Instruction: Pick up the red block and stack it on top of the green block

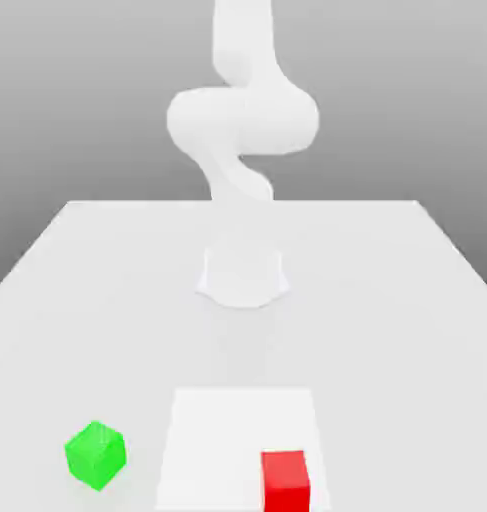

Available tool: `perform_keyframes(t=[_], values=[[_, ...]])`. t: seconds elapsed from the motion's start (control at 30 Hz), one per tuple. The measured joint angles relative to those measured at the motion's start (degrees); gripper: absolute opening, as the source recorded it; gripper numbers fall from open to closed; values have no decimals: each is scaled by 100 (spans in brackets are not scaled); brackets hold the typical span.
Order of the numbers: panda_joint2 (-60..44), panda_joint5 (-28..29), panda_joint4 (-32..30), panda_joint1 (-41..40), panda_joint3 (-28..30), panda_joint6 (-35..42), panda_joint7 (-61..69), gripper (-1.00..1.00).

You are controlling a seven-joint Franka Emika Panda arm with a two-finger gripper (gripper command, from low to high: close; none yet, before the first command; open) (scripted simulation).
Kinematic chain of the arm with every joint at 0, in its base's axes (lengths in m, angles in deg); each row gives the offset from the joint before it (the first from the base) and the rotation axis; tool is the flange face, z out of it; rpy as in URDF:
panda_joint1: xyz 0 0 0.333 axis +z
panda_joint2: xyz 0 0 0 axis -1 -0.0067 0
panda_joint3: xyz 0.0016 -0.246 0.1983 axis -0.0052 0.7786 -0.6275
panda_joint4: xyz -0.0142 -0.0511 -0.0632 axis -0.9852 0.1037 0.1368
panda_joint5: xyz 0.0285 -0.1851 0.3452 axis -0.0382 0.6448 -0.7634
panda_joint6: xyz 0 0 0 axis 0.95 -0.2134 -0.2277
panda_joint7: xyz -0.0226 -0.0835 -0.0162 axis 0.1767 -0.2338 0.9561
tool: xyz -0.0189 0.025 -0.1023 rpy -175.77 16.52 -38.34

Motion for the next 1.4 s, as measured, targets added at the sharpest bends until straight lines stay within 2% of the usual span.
perform_keyframes(t=[0.83, 1.0, 1.03, 1.23, 1.4], values=[[-5226, 169, -700, 157, -304, -1886, -198, 0], [-6264, 281, -588, 227, -226, -2675, -282, 0], [-6372, 294, -572, 237, -214, -2764, -291, -100], [-6425, 300, -563, 240, -211, -2809, -295, -100], [-5642, 190, -688, 184, -289, -2150, -215, -100]])
